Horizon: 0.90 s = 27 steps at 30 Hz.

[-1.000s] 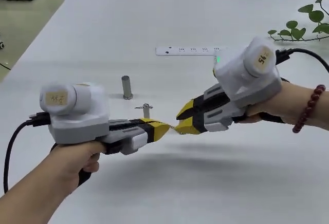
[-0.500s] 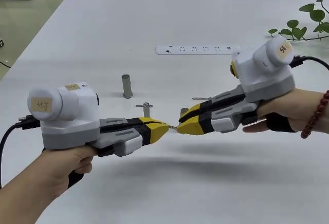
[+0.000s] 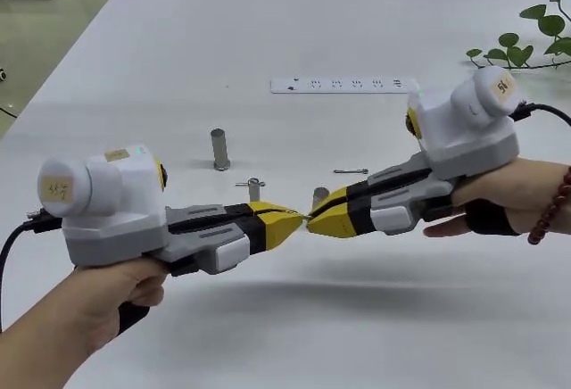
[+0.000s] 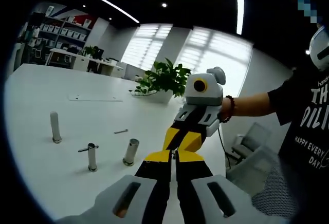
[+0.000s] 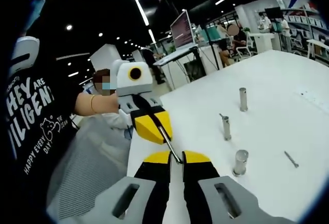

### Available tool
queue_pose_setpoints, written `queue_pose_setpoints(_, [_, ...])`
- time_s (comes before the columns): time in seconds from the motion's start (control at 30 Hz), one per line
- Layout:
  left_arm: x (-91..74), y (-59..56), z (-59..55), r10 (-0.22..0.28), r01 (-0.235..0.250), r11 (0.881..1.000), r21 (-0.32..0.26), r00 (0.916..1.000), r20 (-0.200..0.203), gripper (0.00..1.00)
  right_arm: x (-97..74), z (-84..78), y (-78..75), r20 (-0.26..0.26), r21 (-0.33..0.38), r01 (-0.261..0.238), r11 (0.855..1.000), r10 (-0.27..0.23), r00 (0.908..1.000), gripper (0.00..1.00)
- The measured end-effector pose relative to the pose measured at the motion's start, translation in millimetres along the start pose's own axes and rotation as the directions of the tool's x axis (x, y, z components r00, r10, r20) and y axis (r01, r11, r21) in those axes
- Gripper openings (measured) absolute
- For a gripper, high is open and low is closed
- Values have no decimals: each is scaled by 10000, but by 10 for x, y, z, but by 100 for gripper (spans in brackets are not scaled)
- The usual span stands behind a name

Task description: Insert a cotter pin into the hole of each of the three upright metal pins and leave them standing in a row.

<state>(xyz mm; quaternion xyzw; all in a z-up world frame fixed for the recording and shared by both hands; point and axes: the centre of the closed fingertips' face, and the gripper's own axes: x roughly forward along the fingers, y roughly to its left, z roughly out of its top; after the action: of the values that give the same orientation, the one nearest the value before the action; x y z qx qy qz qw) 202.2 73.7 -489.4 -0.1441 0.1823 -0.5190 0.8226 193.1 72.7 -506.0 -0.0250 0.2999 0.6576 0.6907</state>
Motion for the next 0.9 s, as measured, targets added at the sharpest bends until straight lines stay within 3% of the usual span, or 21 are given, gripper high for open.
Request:
queue_pose_setpoints(0.47, [-13,1,-40,-79,76,9998,-207,9999,-130,0,2,-48,77,-863,-1669,-284,9856,141,9962,0])
queue_pose_setpoints(0.5, [-31,29,-68,7,-10,10000,-95,9994,-336,0,-1,-42,54,-898,-1789,-176,9837,15,9960,0])
queue_pose_setpoints(0.6, [-31,-2,-51,-84,83,9999,-57,9996,-271,0,-24,-40,28,-1026,-2041,-110,9789,-102,9947,0])
queue_pose_setpoints(0.9, [11,62,-80,433,-415,9980,474,9983,-381,0,-65,-74,-70,-1352,-2426,263,9698,-606,9890,0])
